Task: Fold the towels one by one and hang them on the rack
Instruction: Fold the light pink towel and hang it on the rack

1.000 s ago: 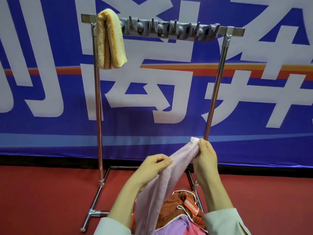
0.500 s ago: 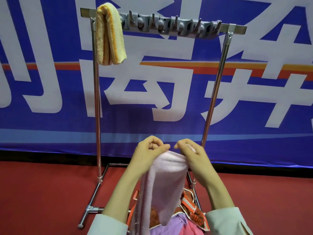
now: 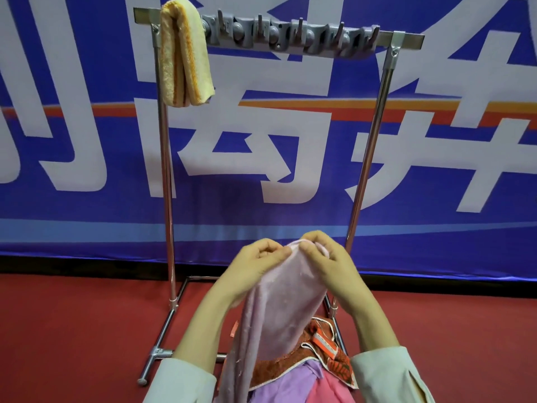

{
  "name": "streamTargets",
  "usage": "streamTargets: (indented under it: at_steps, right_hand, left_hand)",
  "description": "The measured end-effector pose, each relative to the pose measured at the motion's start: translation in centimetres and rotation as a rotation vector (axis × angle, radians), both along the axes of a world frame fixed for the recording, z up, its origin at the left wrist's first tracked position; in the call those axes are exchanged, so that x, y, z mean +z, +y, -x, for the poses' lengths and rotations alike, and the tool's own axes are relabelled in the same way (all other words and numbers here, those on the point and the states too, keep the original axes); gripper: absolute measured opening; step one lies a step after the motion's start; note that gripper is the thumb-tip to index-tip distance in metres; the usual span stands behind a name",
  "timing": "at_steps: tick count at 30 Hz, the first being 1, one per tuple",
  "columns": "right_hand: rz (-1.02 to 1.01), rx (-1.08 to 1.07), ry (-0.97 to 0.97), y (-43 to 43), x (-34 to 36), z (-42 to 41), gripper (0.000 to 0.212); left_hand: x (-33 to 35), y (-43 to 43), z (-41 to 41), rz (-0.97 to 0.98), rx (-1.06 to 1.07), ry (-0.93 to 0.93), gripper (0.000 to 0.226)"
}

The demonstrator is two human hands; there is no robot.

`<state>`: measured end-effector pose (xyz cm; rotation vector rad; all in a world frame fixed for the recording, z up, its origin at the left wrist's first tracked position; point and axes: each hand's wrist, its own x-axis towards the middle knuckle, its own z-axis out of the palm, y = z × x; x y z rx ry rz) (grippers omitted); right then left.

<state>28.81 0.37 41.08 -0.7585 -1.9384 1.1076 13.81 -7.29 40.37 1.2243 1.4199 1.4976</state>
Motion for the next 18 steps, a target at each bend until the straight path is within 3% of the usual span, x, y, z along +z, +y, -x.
streamTargets:
  at_steps: [4, 8, 10, 12, 15, 18]
  right_hand:
    - [0.123, -0.274, 0.307, 0.6, 0.4, -0.4, 0.014]
    - [0.273, -0.363, 0.462, 1.3, 0.1, -1.1, 0.016]
    - [0.32, -0.323, 0.435, 1.0, 0.2, -0.9, 0.016]
    - [0.295, -0.217, 0.355, 0.3, 0.6, -0.6, 0.013]
    - [0.141, -0.002, 0.113, -0.7, 0.8, -0.3, 0.024]
    - [0.019, 0.101, -0.067, -1.3, 0.5, 0.0, 0.018]
  left_hand:
    - [-0.9, -0.3, 0.6, 0.135, -0.063, 0.085, 0.022]
    - [-0.8, -0.6, 1.2, 0.065, -0.027, -0.189, 0.014]
    - [-0.6, -0.3, 1.1, -0.007, 0.074, -0.234, 0.012]
    - [-0.2, -0.2, 0.5, -0.059, 0.169, -0.164, 0.013]
    - [0.3, 0.0, -0.5, -0.137, 0.211, -0.072, 0.013]
    - [0.5, 0.1, -0.9, -0.199, 0.197, -0.005, 0.011]
